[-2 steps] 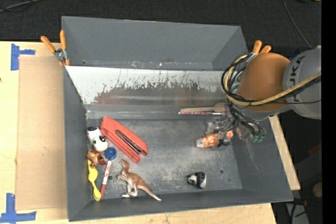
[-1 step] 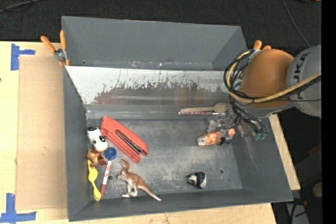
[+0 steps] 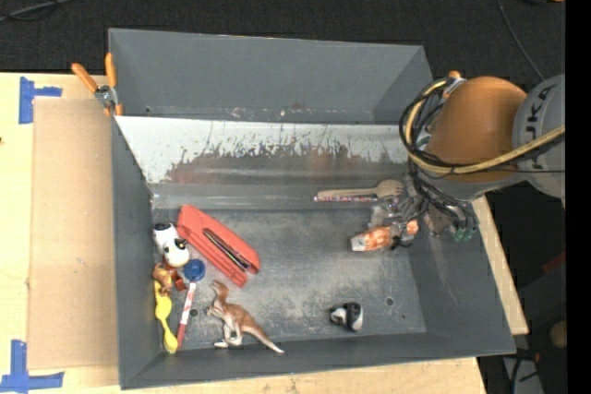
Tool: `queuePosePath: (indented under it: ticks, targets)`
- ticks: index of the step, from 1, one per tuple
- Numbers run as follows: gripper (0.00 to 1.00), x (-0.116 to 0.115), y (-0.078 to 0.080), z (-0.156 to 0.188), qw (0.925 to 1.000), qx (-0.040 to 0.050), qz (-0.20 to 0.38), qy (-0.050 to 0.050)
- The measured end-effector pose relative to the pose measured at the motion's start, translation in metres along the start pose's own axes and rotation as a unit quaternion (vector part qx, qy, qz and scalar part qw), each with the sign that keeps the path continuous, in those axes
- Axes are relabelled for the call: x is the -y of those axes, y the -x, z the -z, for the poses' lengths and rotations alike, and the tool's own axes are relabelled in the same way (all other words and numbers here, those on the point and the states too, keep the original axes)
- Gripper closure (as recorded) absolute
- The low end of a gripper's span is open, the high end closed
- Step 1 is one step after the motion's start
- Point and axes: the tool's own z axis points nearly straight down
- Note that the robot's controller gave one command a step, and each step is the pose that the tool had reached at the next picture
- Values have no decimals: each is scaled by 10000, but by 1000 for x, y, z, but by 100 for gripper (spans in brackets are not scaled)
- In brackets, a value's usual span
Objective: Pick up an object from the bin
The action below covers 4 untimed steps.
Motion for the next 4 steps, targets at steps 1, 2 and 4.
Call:
queuePosePath:
  ticks: [1,2,4]
  targets:
    - [100,-1,1,16,10000,7,2,-1]
    - [100,-2,1,44,10000,-4,3,5]
    - [100,-4,2,114,10000,3,-5,6]
